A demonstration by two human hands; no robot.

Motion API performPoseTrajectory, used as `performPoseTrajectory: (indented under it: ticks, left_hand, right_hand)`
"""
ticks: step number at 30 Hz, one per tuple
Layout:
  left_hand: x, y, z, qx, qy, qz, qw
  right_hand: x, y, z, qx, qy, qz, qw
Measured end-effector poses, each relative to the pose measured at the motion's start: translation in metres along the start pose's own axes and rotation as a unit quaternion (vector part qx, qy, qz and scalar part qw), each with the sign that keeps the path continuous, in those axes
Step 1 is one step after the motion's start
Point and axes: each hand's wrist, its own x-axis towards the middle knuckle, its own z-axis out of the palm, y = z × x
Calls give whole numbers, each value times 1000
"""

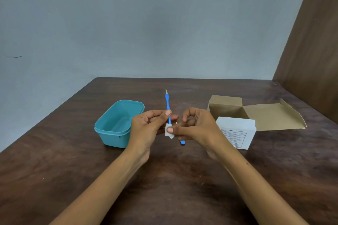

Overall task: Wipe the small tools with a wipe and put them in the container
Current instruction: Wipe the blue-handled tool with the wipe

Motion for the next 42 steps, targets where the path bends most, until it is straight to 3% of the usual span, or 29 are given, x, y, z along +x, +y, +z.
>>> performPoseTrajectory:
  ticks: [8,17,25,29,38,42]
  left_hand:
    - [-2,4,2,-19,-34,-15,999]
    - [-3,8,3,-38,-45,-29,998]
    - [-3,6,1,-8,-37,-18,999]
    - [-2,6,0,20,-70,-42,996]
    - [-1,11,-1,-19,-14,-49,999]
    - [-2,12,-2,14,-16,-25,999]
  right_hand:
    - [-1,-1,3,92,45,1,995]
    - [-1,-6,-8,148,-57,97,982]
    - [-1,-4,-4,-54,12,-45,997]
    - [1,0,-2,-77,60,-78,992]
    - [1,1,-3,-142,41,-93,985]
    - [4,-2,-7,-117,143,-137,973]
